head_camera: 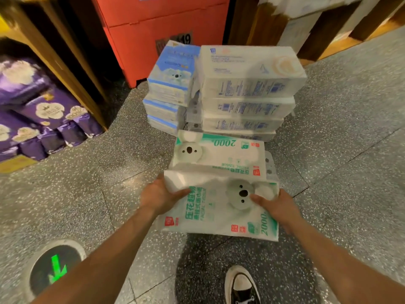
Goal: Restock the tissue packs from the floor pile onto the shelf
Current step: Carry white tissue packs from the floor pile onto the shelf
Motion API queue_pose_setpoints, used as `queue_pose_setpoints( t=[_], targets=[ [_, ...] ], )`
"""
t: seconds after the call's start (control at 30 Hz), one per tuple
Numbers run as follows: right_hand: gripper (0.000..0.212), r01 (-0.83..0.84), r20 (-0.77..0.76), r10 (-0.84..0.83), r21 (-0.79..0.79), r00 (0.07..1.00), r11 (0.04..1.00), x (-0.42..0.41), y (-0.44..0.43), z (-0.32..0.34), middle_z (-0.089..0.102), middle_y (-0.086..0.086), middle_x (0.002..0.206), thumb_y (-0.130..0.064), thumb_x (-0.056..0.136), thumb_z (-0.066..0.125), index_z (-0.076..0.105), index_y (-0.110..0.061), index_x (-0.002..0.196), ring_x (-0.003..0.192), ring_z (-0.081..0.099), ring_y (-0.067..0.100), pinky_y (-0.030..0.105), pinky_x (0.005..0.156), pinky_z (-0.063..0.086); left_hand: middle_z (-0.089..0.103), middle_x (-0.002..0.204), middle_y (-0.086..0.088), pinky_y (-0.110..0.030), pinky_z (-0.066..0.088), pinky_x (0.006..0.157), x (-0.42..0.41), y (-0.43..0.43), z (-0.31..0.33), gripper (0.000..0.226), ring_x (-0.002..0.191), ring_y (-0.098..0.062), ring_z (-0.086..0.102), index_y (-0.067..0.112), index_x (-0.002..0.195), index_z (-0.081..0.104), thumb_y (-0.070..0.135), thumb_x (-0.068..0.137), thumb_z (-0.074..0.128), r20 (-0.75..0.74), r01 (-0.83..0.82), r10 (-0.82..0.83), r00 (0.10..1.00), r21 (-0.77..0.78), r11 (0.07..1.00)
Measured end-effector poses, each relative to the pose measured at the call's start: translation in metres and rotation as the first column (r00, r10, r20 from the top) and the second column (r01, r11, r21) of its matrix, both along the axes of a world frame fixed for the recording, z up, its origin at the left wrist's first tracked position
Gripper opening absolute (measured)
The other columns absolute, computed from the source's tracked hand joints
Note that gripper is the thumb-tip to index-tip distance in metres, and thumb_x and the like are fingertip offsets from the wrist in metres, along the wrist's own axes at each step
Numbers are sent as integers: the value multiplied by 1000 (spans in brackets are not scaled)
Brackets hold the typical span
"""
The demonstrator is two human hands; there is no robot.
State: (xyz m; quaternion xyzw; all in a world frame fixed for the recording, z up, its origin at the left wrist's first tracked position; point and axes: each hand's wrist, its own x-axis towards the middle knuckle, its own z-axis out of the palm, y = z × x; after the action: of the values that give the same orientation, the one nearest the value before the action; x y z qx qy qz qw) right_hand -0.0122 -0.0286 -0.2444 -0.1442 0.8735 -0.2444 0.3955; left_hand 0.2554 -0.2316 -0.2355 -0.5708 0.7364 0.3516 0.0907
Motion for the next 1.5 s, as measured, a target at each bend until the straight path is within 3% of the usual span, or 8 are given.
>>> queue_pose_setpoints(
  t=[0.2,0.4,0.57,0.73,1.0,1.17,1.33,1.5],
  targets=[
    [53,-47,-121,36,-88,992,995,9,-22,166,75,1,91,-53,68,87,61,-24,105,73,74,18,41,67,63,70,104,1,-30,54,75,26,-2,166,80,89,-22,67,21,124,46,78,71,65,-98,-99,88,991,-116,988],
    [36,-184,-130,150,-302,980,935,22,-73,400,77,-11,88,-41,70,90,70,-31,98,80,75,13,44,77,62,69,104,-3,-31,45,71,61,-8,400,80,95,-27,66,21,126,44,73,71,69,-184,-305,273,944,-172,937],
    [55,-287,-105,269,-443,958,850,53,-118,590,74,-10,99,-38,67,92,64,-29,113,85,72,10,31,67,58,69,107,3,-30,49,73,111,5,588,77,91,-17,65,27,128,47,69,69,74,-346,-512,429,834,-197,836],
    [64,-405,-59,442,-521,895,751,98,-134,730,77,-5,106,-44,66,92,62,-30,120,89,76,16,47,75,64,65,107,5,-29,48,72,177,46,738,77,89,-19,64,27,126,46,68,67,75,-405,-657,538,739,-257,709],
    [42,-617,-135,712,-624,689,480,242,-151,853,75,-5,104,-31,74,87,62,-30,107,83,75,11,39,70,61,69,117,-2,-38,54,84,305,152,848,76,103,-25,66,29,127,53,65,65,80,-507,-863,699,503,-340,374],
    [76,-699,-171,846,-655,505,285,379,-125,889,74,-6,106,-51,57,86,62,-21,122,88,74,15,38,70,61,70,117,3,-40,55,86,410,256,875,81,105,-24,67,34,131,51,71,64,78,-535,-914,772,342,-382,140],
    [46,-719,-177,941,-689,290,92,546,-70,912,76,-1,101,-32,70,88,68,-17,109,83,75,15,31,62,61,69,119,-2,-40,54,87,522,381,901,80,109,-28,65,31,132,49,68,67,77,-542,-912,822,176,-403,-70],
    [80,-669,-239,963,-737,127,-94,717,9,938,76,5,99,-60,48,87,69,-8,106,86,73,22,43,75,61,69,118,-2,-30,50,77,632,507,952,75,103,-24,65,26,132,47,62,73,77,-551,-841,833,53,-474,-260]
  ],
)
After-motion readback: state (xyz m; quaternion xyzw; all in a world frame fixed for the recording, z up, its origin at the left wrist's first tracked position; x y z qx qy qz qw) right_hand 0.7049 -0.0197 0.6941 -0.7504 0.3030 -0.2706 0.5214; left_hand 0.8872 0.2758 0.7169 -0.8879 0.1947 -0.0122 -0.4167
